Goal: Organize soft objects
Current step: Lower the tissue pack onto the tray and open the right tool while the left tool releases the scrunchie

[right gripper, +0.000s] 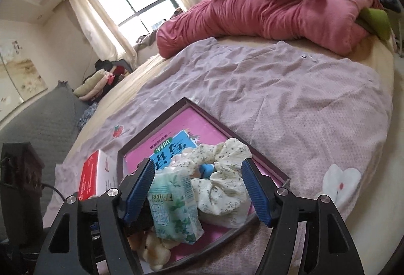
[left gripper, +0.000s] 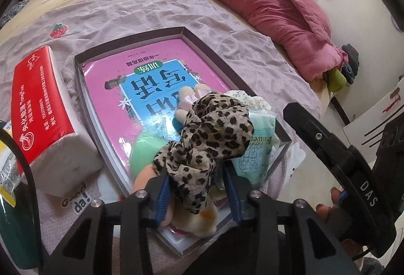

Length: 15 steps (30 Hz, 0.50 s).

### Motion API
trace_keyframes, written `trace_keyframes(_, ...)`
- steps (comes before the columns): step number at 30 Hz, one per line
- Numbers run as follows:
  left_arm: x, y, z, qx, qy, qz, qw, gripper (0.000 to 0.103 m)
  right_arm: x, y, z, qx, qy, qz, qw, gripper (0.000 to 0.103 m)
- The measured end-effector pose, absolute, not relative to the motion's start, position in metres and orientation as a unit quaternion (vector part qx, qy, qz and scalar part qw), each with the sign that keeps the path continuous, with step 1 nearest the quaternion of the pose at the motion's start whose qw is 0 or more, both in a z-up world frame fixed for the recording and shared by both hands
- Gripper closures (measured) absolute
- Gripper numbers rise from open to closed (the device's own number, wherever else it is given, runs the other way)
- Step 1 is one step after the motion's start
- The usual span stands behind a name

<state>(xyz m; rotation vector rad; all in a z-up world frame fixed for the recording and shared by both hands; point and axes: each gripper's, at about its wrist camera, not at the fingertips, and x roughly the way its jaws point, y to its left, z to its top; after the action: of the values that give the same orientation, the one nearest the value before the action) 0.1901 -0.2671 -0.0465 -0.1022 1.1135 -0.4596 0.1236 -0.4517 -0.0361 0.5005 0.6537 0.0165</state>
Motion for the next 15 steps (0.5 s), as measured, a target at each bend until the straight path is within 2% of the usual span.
trace_keyframes(6,0.186,-0.262,-0.036,-0.053,0.505,-0.213,0.835,0.047,0.12,-0.451,-0.035,0.241,0.311,0.007,0.919,0.03)
trace_keyframes(15,0.177,-0.251,-0.03,-0.052,0.496,-0.205,0.842,0.045,0.119,-0.446,-0.031,0.23,0.305,0.01,0.924,0.03)
